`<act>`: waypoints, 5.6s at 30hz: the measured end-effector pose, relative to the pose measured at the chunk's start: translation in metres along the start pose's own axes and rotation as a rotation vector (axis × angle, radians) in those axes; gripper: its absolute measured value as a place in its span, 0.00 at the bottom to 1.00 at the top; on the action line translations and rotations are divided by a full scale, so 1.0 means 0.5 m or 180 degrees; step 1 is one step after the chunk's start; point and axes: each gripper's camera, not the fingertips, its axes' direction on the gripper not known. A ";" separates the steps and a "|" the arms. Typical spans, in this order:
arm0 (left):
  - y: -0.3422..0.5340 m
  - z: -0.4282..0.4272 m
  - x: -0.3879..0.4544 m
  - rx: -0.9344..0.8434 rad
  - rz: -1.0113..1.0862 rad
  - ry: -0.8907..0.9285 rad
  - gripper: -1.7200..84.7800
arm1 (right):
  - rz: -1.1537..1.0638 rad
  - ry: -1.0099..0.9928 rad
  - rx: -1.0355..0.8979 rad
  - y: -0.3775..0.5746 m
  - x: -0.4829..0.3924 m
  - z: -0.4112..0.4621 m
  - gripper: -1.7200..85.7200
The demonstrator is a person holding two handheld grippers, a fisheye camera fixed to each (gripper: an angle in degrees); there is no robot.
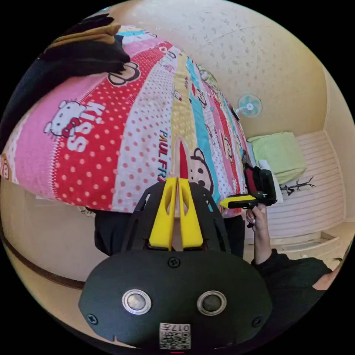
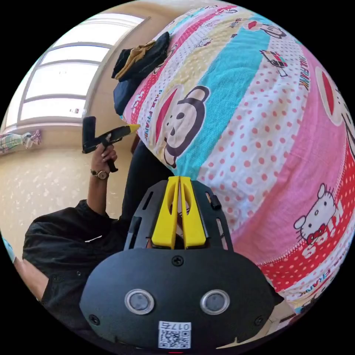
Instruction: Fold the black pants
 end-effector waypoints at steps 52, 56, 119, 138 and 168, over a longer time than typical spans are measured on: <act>0.132 0.061 0.806 -0.0431 0.2730 0.1991 0.04 | 0.0732 -0.0641 0.3476 0.600 0.113 -0.153 0.02; 0.113 0.193 0.821 -0.1075 0.2800 0.1926 0.05 | 0.1177 -0.0694 0.3824 0.714 0.137 -0.125 0.02; 0.257 -0.238 0.127 0.0647 0.0068 0.1150 0.04 | -0.1063 0.2168 0.2610 0.216 -1.155 0.115 0.06; 0.373 -0.166 0.149 0.1373 0.0996 0.1041 0.24 | -0.1854 0.2249 0.3422 0.736 -1.487 -0.162 0.05; 0.114 -0.586 0.667 0.3001 0.2624 0.2144 0.06 | -0.0618 0.1861 0.4685 1.103 -1.066 -0.642 0.05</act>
